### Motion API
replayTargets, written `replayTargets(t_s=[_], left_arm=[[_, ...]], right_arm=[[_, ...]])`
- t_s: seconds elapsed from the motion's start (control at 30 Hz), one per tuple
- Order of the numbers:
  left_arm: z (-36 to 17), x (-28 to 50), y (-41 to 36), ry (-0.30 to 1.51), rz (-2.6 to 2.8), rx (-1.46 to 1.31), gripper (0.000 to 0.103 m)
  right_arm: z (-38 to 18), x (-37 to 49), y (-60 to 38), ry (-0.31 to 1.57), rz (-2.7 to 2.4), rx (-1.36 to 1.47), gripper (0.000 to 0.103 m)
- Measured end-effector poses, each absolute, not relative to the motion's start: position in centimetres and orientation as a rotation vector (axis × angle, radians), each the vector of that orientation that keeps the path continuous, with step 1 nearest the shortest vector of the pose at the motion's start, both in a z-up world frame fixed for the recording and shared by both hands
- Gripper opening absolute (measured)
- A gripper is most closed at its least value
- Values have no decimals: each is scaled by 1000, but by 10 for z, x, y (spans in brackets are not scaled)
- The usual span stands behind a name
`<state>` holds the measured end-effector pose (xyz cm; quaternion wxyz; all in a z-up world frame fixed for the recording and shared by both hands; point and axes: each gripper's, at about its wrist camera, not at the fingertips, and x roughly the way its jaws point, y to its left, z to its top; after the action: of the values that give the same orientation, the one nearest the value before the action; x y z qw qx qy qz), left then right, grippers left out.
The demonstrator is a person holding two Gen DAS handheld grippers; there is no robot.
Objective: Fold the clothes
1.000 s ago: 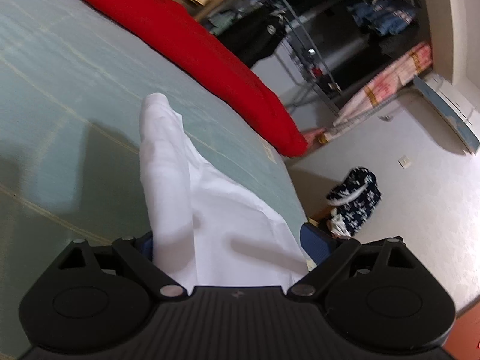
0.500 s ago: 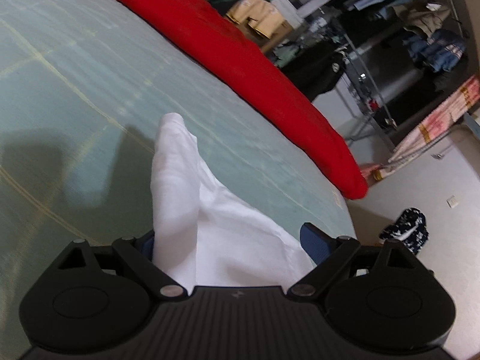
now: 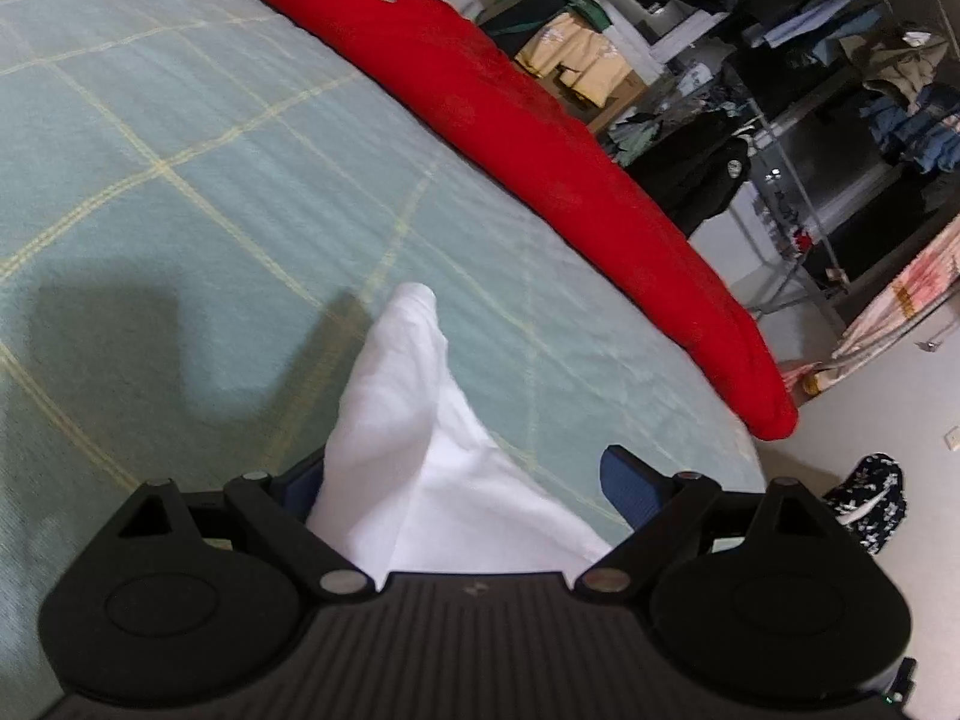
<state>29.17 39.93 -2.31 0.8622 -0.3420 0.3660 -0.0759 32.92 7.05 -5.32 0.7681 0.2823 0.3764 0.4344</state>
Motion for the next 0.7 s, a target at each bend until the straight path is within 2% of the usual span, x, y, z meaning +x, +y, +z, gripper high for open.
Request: replayTargets(t_s=[0.2,0.43,0.57,0.7], left_arm=[[-25,277,407,757,-65,-631,91],[-6,237,402,703,-57,-514,91],[-2,224,388,722,-81,-449,91],[-10,216,377,751,-109,-413,91]], right_arm=[[-70,331,53,879,939,657,103],[-86,355,17,876,899,834,103],[-72,365,14,850,895,763,103],[-55,359,9,794,806,554,103]])
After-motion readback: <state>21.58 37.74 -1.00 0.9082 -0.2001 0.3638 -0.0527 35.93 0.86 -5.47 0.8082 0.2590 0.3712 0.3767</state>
